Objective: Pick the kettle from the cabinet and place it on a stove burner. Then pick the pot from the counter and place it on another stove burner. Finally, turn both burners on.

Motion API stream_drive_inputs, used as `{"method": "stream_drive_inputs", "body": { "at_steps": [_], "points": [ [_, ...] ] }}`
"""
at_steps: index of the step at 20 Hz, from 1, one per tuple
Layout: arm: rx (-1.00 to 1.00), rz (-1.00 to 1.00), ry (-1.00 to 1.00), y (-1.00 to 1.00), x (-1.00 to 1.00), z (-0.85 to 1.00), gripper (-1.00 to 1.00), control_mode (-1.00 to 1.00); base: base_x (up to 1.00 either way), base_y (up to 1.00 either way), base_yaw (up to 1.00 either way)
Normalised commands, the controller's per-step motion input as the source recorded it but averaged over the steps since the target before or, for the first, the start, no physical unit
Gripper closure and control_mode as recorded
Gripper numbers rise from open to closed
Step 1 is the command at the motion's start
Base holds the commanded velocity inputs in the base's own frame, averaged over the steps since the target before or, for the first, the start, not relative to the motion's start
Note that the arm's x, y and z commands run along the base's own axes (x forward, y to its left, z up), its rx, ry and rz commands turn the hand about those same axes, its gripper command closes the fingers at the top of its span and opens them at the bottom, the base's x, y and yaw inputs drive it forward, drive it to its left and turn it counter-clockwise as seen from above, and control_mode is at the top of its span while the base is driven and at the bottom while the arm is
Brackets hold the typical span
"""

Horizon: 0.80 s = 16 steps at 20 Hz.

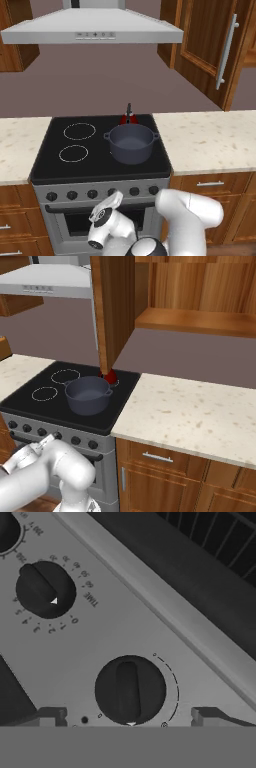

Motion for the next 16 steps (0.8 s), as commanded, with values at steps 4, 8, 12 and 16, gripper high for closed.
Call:
{"method": "stream_drive_inputs", "body": {
  "at_steps": [4,8,12,16],
  "points": [
    [0.09,0.06,-0.04,0.06,-0.34,0.0,-1.0,-1.0,0.0,0.0,0.0],
    [0.12,0.05,-0.03,0.11,-0.25,0.01,-1.0,-1.0,0.0,0.0,0.0],
    [0.18,0.05,0.0,0.15,-0.02,0.09,-1.0,-1.0,0.0,0.0,0.0],
    [0.18,0.06,0.0,0.14,0.0,0.08,-1.0,-1.0,0.0,0.0,0.0]
  ]
}}
